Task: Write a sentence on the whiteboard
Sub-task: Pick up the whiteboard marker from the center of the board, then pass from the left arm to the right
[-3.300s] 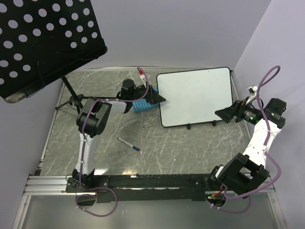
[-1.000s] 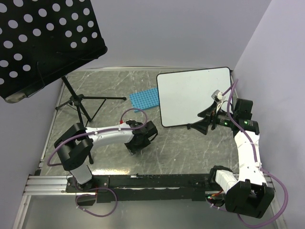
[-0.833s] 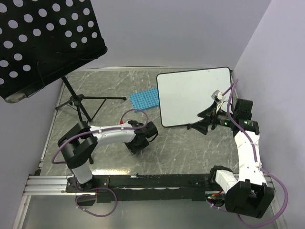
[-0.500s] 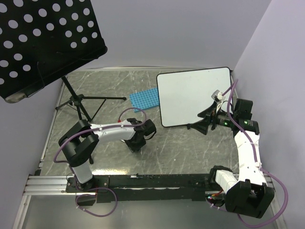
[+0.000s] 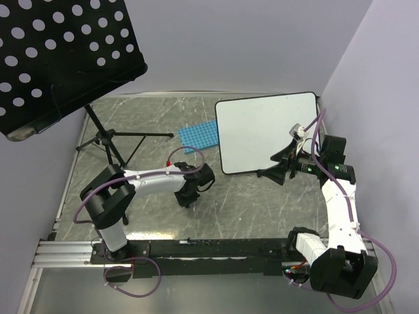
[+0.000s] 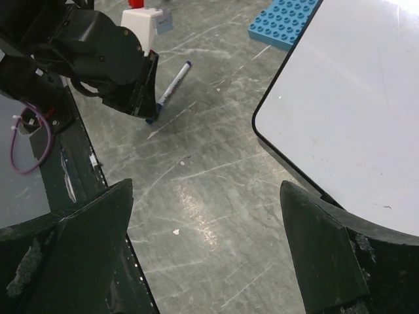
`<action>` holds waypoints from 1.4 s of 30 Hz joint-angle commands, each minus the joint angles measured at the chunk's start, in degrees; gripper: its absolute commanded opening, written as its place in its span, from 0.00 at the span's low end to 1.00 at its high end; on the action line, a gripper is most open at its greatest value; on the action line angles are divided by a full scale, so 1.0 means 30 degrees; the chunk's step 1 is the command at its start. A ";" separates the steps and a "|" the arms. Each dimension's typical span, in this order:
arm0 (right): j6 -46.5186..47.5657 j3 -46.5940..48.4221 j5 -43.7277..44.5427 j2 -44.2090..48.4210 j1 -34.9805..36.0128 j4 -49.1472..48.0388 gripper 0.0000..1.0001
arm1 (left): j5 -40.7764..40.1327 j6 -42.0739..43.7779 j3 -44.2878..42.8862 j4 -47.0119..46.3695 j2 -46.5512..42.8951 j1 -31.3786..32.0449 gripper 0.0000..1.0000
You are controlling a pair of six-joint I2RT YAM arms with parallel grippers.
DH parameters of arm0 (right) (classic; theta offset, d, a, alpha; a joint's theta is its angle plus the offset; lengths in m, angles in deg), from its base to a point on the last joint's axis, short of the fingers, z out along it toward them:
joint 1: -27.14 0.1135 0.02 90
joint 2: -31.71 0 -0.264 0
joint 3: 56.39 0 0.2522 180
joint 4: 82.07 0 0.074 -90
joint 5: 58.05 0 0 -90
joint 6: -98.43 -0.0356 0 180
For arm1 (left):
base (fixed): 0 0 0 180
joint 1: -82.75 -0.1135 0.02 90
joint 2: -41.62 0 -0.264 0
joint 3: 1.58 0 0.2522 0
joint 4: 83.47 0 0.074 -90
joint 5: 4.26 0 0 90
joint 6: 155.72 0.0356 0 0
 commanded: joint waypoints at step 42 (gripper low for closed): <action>-1.3092 0.4559 0.2948 -0.9740 1.3067 -0.6343 1.00 | 0.0752 2.0120 0.8188 -1.8037 -1.2011 0.3688 0.01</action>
